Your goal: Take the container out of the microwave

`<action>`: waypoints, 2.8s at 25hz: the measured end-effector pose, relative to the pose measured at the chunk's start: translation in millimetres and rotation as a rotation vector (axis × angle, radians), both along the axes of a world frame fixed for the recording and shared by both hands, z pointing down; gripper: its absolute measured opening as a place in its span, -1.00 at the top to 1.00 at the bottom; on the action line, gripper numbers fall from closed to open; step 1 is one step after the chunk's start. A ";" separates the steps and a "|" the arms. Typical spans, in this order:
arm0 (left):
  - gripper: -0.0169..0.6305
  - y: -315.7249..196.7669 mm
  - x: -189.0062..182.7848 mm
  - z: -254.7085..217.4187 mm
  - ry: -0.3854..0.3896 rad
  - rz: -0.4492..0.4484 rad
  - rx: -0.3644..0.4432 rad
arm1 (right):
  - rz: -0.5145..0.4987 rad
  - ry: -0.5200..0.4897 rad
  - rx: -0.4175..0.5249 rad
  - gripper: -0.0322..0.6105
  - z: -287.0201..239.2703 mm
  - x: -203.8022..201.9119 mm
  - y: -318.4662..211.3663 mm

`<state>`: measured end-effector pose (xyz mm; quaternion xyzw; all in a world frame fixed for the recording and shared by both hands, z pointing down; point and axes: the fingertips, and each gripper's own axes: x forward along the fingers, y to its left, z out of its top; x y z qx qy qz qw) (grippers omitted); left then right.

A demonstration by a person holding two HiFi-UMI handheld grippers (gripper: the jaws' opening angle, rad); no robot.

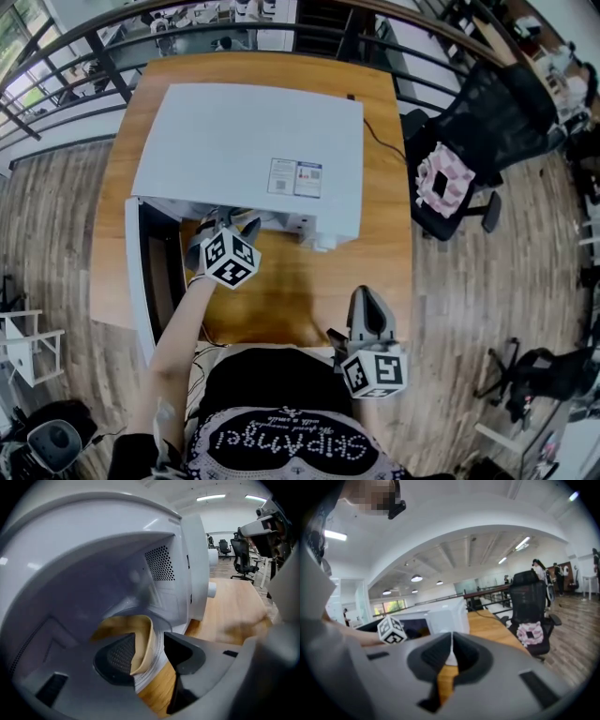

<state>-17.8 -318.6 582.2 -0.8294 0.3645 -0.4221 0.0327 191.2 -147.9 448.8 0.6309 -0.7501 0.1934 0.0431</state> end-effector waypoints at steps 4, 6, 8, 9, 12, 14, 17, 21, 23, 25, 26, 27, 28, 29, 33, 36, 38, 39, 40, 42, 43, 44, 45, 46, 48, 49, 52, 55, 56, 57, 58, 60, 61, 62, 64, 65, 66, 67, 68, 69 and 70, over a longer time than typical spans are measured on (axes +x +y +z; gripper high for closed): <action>0.30 0.4 0.1 15.5 -0.022 0.022 -0.050 | -0.004 0.002 -0.008 0.79 2.0 -2.7 -1.2; 0.30 0.4 -0.6 19.4 -0.033 0.028 -0.062 | -0.005 0.005 -0.010 0.79 1.5 -4.0 -1.7; 0.33 -0.4 -1.6 20.8 -0.046 0.034 -0.062 | -0.007 0.006 -0.012 0.79 1.4 -5.3 -2.3; 0.37 -0.9 -1.7 21.3 -0.054 0.039 -0.061 | -0.008 0.006 -0.014 0.79 1.7 -5.7 -2.5; 0.44 -1.4 -1.9 22.8 -0.075 0.054 -0.059 | -0.011 0.010 -0.018 0.79 3.2 -7.8 -2.9; 0.52 -2.4 -3.3 23.4 -0.096 0.061 -0.048 | -0.015 0.009 -0.017 0.79 3.4 -9.8 -3.9; 0.64 -3.4 -3.9 23.3 -0.125 0.076 -0.028 | -0.017 0.009 -0.020 0.79 3.6 -11.1 -4.7; 0.75 -4.1 -3.9 22.9 -0.131 0.089 -0.030 | -0.020 0.011 -0.026 0.79 3.6 -12.4 -5.3; 0.78 -4.8 -4.0 21.7 -0.132 0.094 -0.029 | -0.022 0.012 -0.026 0.79 3.0 -13.3 -5.7; 0.80 -5.2 -3.4 21.0 -0.132 0.100 -0.032 | -0.023 0.012 -0.026 0.79 2.7 -13.6 -6.4; 0.80 -5.3 -2.9 20.7 -0.130 0.102 -0.035 | -0.023 0.011 -0.026 0.79 2.6 -13.6 -6.8; 0.81 -5.3 -2.5 20.5 -0.129 0.104 -0.039 | -0.023 0.011 -0.027 0.79 2.5 -13.7 -7.2; 0.81 -5.3 -2.3 20.5 -0.129 0.106 -0.043 | -0.024 0.011 -0.027 0.79 2.5 -13.9 -7.6; 0.81 -5.3 -2.1 20.6 -0.129 0.108 -0.047 | -0.024 0.011 -0.027 0.79 2.4 -14.0 -8.0; 0.82 -5.0 -0.7 21.2 -0.133 0.122 -0.062 | -0.022 0.009 -0.027 0.79 2.6 -12.8 -8.7; 0.82 -4.1 -1.0 21.2 -0.140 0.127 -0.059 | -0.021 0.008 -0.026 0.79 2.6 -11.8 -8.7; 0.82 -2.9 -2.1 20.4 -0.147 0.128 -0.058 | -0.021 0.007 -0.024 0.79 1.6 -11.3 -9.1; 0.82 -2.2 -2.4 19.6 -0.151 0.128 -0.056 | -0.021 0.007 -0.023 0.79 1.3 -11.1 -9.2; 0.82 -1.5 -2.6 18.5 -0.154 0.129 -0.053 | -0.021 0.007 -0.022 0.79 1.0 -10.8 -9.2; 0.82 0.0 -2.3 15.2 -0.153 0.129 -0.048 | -0.022 0.007 -0.020 0.79 0.8 -10.8 -8.9; 0.82 0.9 -2.0 13.2 -0.149 0.127 -0.048 | -0.023 0.007 -0.018 0.79 0.4 -11.1 -8.8; 0.82 1.9 -1.9 11.3 -0.146 0.125 -0.048 | -0.026 0.007 -0.015 0.79 -0.2 -11.6 -8.6; 0.82 3.1 -1.8 9.6 -0.143 0.123 -0.049 | -0.028 0.006 -0.013 0.79 -0.9 -12.1 -8.4; 0.82 4.5 -1.9 8.2 -0.142 0.122 -0.050 | -0.030 0.005 -0.011 0.79 -1.7 -12.6 -8.0; 0.82 7.9 -2.3 5.8 -0.143 0.120 -0.049 | -0.034 0.004 -0.006 0.79 -2.9 -13.2 -7.0; 0.82 9.6 -2.3 4.3 -0.142 0.120 -0.048 | -0.037 0.003 -0.003 0.79 -3.5 -13.4 -6.3; 0.82 13.9 -2.4 -1.1 -0.134 0.112 -0.044 | -0.047 0.002 0.005 0.79 -5.2 -14.1 -4.3; 0.82 19.1 -2.4 -5.2 -0.118 0.100 -0.043 | -0.058 -0.001 0.009 0.79 -6.5 -15.3 -1.8; 0.82 21.3 -2.4 -6.1 -0.112 0.096 -0.043 | -0.063 -0.002 0.012 0.79 -7.1 -15.8 -0.8; 0.82 23.6 -2.6 -7.4 -0.107 0.092 -0.042 | -0.068 -0.005 0.016 0.79 -8.0 -16.4 0.1; 0.82 26.0 -2.7 -8.9 -0.102 0.089 -0.040 | -0.075 -0.008 0.021 0.79 -9.0 -17.1 1.1; 0.82 31.0 -2.0 -12.5 -0.091 0.086 -0.037 | -0.091 -0.015 0.031 0.79 -11.4 -18.3 3.3; 0.82 33.4 -1.6 -13.9 -0.087 0.084 -0.037 | -0.097 -0.016 0.035 0.79 -12.4 -18.6 4.1; 0.82 36.0 -1.5 -14.8 -0.085 0.082 -0.037 | -0.100 -0.014 0.037 0.79 -13.1 -18.6 4.8; 0.82 41.8 -1.6 -15.9 -0.085 0.079 -0.038 | -0.103 -0.011 0.039 0.79 -14.2 -18.4 6.0; 0.82 44.7 -1.3 -16.8 -0.084 0.079 -0.038 | -0.105 -0.011 0.041 0.79 -14.9 -18.3 6.7; 0.82 47.6 -0.7 -17.9 -0.083 0.079 -0.038 | -0.108 -0.010 0.042 0.79 -15.6 -18.3 7.5; 0.82 50.4 -0.2 -19.1 -0.082 0.079 -0.036 | -0.113 -0.009 0.044 0.79 -16.2 -18.7 8.4; 0.82 53.1 0.3 -20.1 -0.082 0.080 -0.035 | -0.118 -0.007 0.046 0.79 -16.5 -19.3 9.2; 0.82 55.8 0.7 -20.8 -0.082 0.081 -0.034 | -0.124 -0.005 0.048 0.79 -16.4 -20.1 10.0; 0.82 58.5 1.2 -21.1 -0.082 0.083 -0.035 | -0.128 -0.004 0.050 0.79 -16.1 -20.7 10.8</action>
